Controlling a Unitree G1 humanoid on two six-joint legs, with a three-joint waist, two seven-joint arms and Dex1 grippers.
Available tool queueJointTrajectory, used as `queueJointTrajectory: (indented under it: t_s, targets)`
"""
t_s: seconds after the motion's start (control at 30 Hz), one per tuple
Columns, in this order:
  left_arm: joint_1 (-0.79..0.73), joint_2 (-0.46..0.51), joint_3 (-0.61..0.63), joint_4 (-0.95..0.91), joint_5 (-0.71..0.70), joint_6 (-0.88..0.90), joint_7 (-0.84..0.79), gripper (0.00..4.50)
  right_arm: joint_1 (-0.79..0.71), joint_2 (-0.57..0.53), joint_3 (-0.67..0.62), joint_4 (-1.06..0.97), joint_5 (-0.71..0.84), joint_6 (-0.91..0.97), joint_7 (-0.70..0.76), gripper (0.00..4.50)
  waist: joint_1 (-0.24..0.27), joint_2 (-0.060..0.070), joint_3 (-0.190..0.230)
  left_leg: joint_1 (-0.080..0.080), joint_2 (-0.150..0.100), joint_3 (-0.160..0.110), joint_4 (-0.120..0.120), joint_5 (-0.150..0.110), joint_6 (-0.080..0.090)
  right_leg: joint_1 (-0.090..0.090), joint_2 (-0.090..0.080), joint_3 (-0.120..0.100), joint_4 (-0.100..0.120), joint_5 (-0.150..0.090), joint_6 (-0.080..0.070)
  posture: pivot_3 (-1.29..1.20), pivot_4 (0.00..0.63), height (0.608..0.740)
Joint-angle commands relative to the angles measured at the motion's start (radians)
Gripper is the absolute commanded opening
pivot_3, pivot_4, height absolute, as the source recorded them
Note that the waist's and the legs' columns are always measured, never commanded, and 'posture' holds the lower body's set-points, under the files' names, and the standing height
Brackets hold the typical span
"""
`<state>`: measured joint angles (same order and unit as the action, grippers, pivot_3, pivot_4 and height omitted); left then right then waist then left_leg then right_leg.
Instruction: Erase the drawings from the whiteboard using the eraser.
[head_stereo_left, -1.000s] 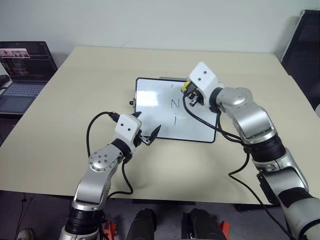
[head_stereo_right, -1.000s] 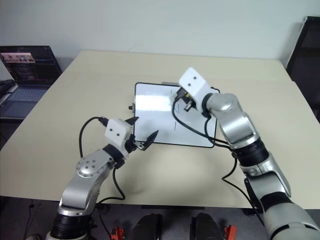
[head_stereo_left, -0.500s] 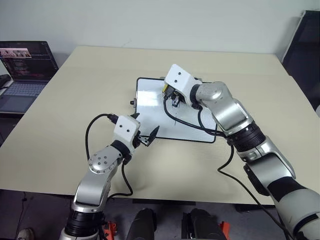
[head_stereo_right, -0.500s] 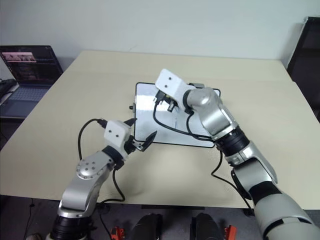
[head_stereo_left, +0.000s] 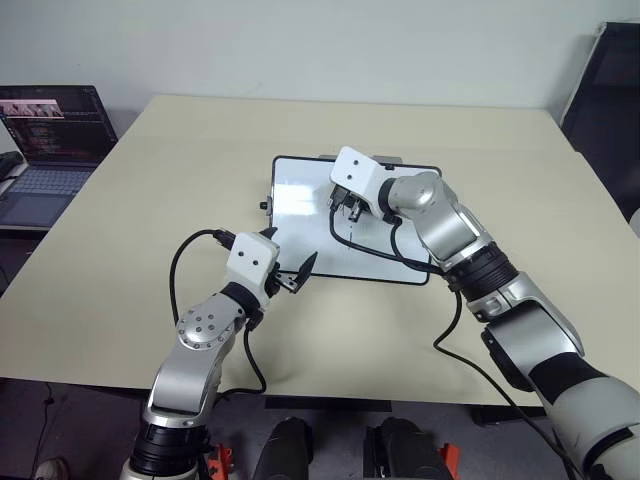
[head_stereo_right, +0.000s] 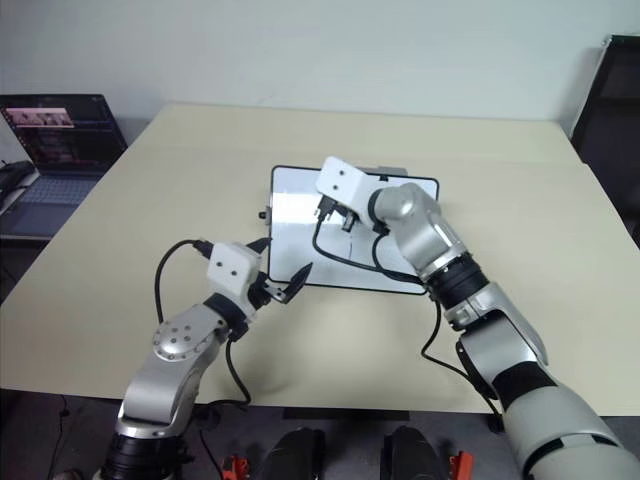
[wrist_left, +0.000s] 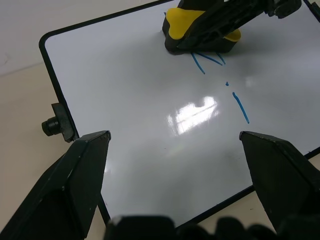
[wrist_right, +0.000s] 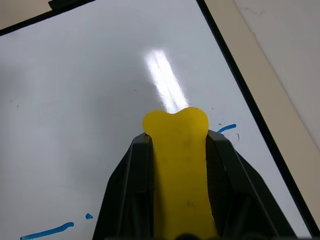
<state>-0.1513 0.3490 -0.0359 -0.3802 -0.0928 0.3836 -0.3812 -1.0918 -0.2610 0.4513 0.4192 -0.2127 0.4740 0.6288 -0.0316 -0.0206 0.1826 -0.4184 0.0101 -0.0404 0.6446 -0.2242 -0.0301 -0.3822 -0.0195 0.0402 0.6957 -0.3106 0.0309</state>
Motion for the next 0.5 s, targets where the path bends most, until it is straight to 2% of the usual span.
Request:
queueJointTrajectory:
  t_s: [0.03,0.3,0.5]
  targets:
    - [-0.003,0.001,0.007,-0.045,0.004,-0.013,0.009,4.50,0.016,0.008,-0.020,-0.017,-0.004,0.018,0.006,1.08,0.000,0.000,0.000,0.002,0.000,0.000,0.000,0.000,0.000,0.001,0.000,0.000,0.000,0.000,0.000,0.00,0.150,0.740]
    - [0.012,0.003,0.013,-0.064,0.007,-0.009,0.017,4.50,0.150,0.024,0.002,-0.191,-0.008,0.141,0.032,1.08,0.000,0.000,0.000,0.003,0.000,0.000,0.000,0.000,0.000,0.003,0.000,0.000,0.000,0.000,0.000,0.00,0.150,0.740]
    - [0.017,0.006,0.011,-0.069,0.007,-0.008,0.022,4.50,0.184,0.022,0.003,-0.253,-0.013,0.190,0.031,1.08,0.000,0.000,0.000,0.003,0.000,-0.001,0.001,0.000,0.000,0.003,0.000,0.000,0.000,0.000,0.000,0.00,0.150,0.740]
